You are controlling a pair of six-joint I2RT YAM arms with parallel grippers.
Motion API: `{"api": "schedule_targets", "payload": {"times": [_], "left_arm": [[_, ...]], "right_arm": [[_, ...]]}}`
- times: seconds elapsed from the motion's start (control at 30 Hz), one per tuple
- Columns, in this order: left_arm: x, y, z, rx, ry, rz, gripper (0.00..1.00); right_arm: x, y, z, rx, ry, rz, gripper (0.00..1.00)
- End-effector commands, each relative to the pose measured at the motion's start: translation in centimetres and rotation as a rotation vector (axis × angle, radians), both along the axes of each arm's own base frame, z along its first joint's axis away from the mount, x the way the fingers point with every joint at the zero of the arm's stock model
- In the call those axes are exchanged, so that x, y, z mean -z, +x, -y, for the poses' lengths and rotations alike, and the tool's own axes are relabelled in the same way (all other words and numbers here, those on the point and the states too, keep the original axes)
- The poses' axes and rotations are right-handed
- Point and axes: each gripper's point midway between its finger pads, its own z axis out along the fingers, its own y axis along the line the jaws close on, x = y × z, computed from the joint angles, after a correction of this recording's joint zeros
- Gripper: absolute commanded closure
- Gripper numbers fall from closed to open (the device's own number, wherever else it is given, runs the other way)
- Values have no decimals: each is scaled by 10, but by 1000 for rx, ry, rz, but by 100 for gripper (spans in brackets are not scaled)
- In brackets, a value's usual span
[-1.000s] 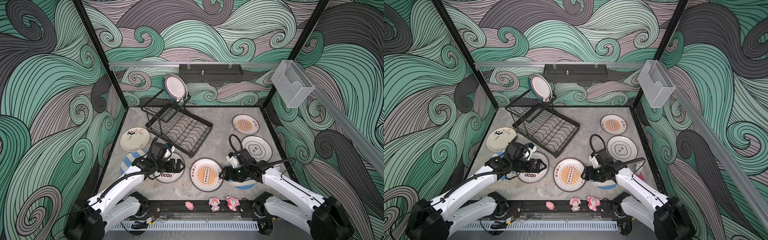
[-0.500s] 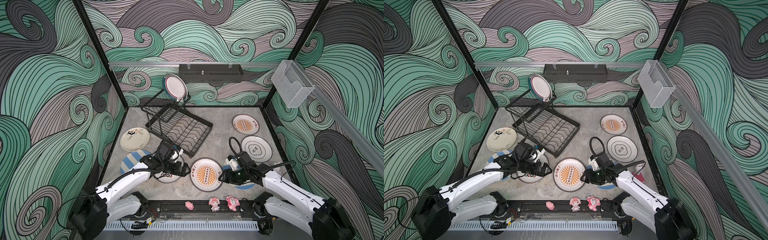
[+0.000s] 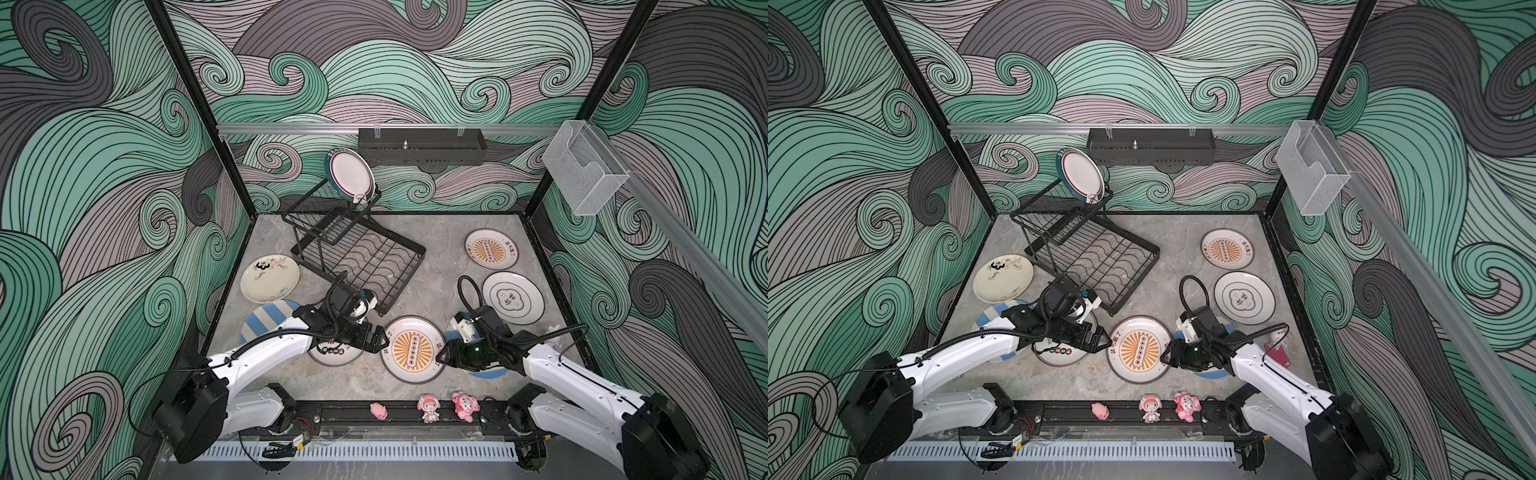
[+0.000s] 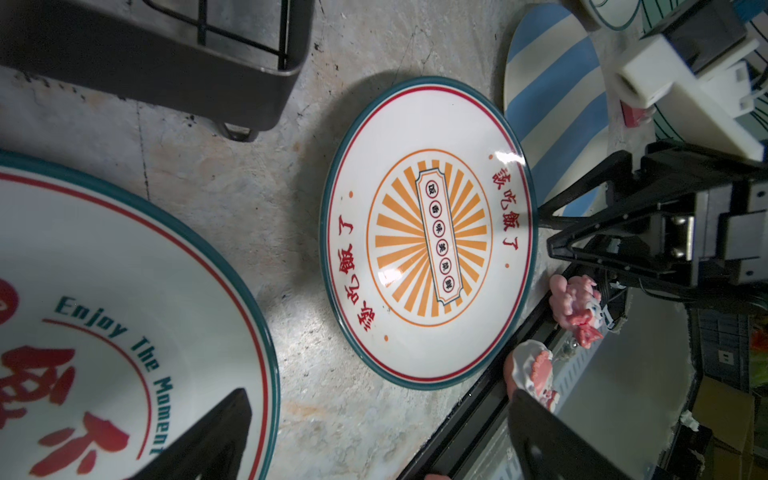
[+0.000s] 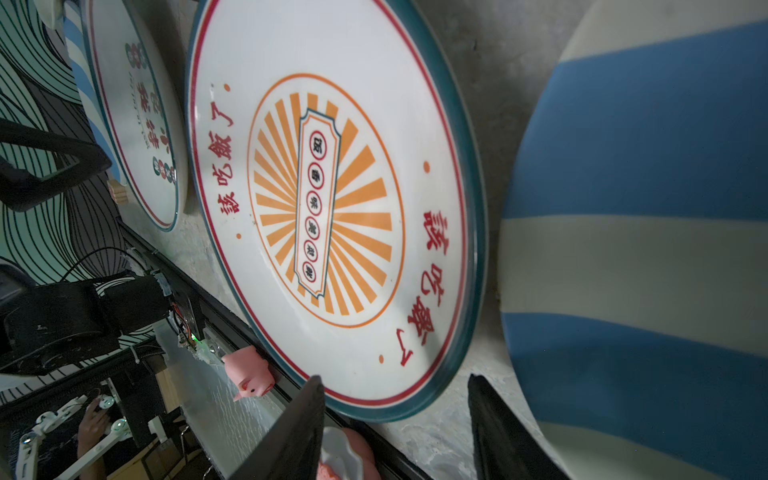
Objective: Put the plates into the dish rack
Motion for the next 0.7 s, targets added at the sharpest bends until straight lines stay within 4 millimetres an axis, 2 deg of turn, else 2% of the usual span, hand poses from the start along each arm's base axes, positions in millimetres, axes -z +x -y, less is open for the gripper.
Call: {"api": "schedule_targets", "payload": {"times": [0.0, 0.4, 0.67], "left_arm": [[-8, 6, 10, 52, -2, 48, 1], [-3, 8, 20, 73, 0, 45, 1], [4, 3, 26, 104, 18, 18, 1]], "right_arm": [[3, 2, -3, 0, 8, 7, 46], [11, 8, -7, 11, 22, 27, 52], [20, 8, -4, 24, 5, 33, 52]]}}
